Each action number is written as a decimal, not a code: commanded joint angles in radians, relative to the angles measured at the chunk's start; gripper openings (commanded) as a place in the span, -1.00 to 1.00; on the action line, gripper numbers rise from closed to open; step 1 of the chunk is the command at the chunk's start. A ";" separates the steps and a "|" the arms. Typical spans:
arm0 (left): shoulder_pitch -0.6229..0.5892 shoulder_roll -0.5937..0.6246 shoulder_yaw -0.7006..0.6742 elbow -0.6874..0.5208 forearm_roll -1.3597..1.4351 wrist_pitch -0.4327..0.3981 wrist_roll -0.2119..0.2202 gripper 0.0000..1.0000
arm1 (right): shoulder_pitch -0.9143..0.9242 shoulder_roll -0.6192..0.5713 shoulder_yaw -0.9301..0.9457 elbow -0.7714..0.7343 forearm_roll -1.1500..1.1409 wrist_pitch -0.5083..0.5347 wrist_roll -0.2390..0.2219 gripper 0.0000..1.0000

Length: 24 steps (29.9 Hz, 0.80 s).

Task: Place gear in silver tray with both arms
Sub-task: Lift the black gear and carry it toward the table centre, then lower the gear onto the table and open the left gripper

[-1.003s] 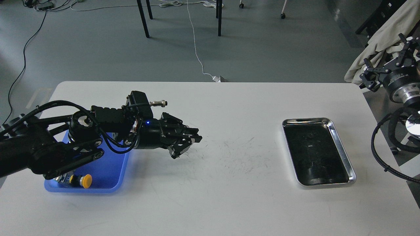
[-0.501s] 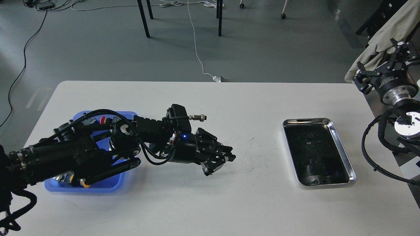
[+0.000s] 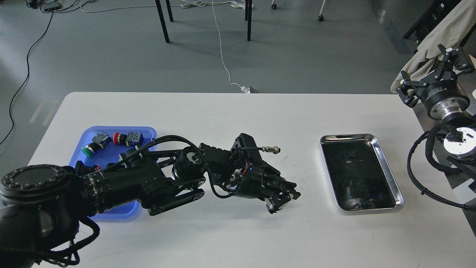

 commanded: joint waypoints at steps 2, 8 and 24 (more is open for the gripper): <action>0.007 -0.020 0.001 0.064 -0.001 0.001 0.000 -0.75 | 0.000 0.007 0.002 -0.001 0.000 0.000 0.001 0.98; 0.007 -0.020 0.003 0.144 -0.009 0.002 0.000 -0.73 | -0.002 0.007 -0.005 -0.002 0.000 0.000 0.001 0.98; 0.018 -0.020 0.001 0.146 -0.035 0.001 0.000 -0.49 | -0.005 0.009 -0.012 -0.008 -0.003 -0.008 0.001 0.98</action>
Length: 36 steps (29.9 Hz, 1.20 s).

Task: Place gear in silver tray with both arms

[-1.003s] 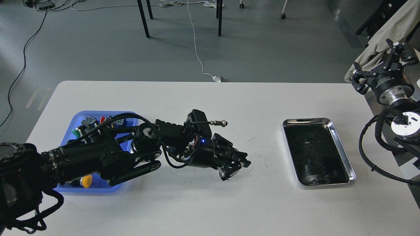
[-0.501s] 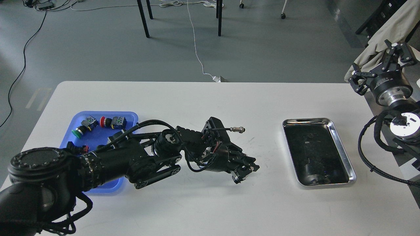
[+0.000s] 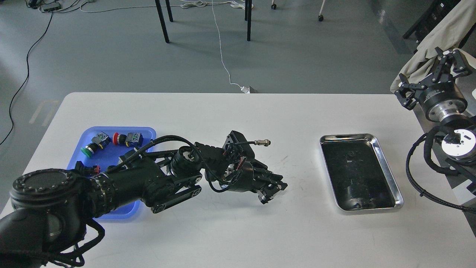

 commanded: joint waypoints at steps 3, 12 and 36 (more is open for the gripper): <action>-0.001 0.000 0.000 -0.001 -0.037 -0.002 0.000 -0.37 | -0.001 0.000 0.000 0.001 -0.002 -0.008 0.000 0.98; -0.006 0.000 -0.002 -0.009 -0.080 -0.005 0.000 -0.18 | -0.001 -0.001 -0.009 0.001 -0.003 -0.009 0.000 0.98; -0.164 0.277 -0.043 -0.103 -0.606 -0.002 0.000 0.25 | 0.058 -0.107 -0.195 0.168 -0.372 -0.066 0.000 0.98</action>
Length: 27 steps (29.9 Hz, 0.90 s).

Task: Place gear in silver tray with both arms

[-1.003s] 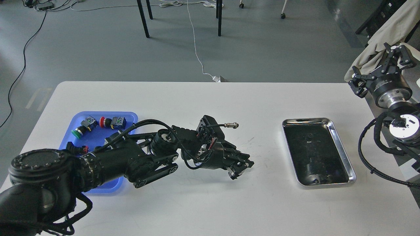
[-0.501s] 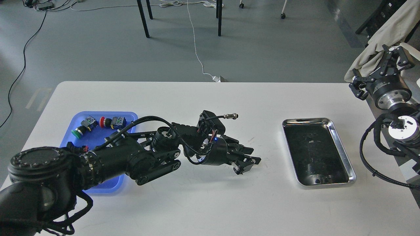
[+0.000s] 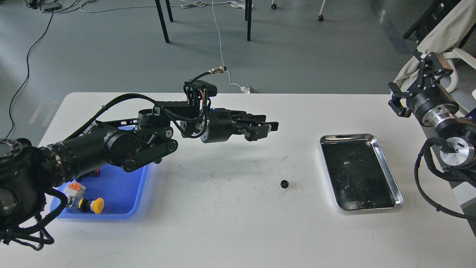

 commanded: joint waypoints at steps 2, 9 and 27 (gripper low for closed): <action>-0.009 0.071 -0.015 0.000 -0.097 0.000 0.000 0.29 | 0.053 -0.050 -0.112 0.071 -0.153 0.019 -0.003 0.98; -0.008 0.172 -0.063 0.008 -0.198 0.002 0.000 0.42 | 0.201 -0.116 -0.350 0.146 -0.262 0.037 -0.007 0.98; 0.107 0.399 -0.090 0.063 -0.771 -0.003 0.000 0.96 | 0.596 -0.041 -0.813 0.252 -0.581 0.088 0.004 0.97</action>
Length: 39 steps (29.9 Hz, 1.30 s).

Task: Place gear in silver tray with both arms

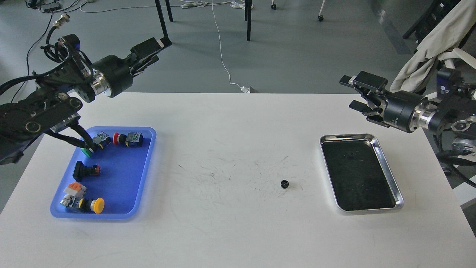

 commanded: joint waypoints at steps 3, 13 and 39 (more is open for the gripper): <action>0.077 0.018 -0.001 0.044 -0.061 -0.010 0.000 0.96 | 0.096 0.056 -0.111 0.016 -0.064 0.003 0.007 0.97; 0.140 0.032 -0.019 0.155 -0.319 -0.219 0.000 0.97 | 0.170 0.173 -0.241 -0.010 -0.085 0.194 0.018 0.97; 0.165 0.022 -0.083 0.195 -0.428 -0.236 0.000 0.97 | 0.288 0.320 -0.333 -0.033 -0.665 0.229 0.042 0.95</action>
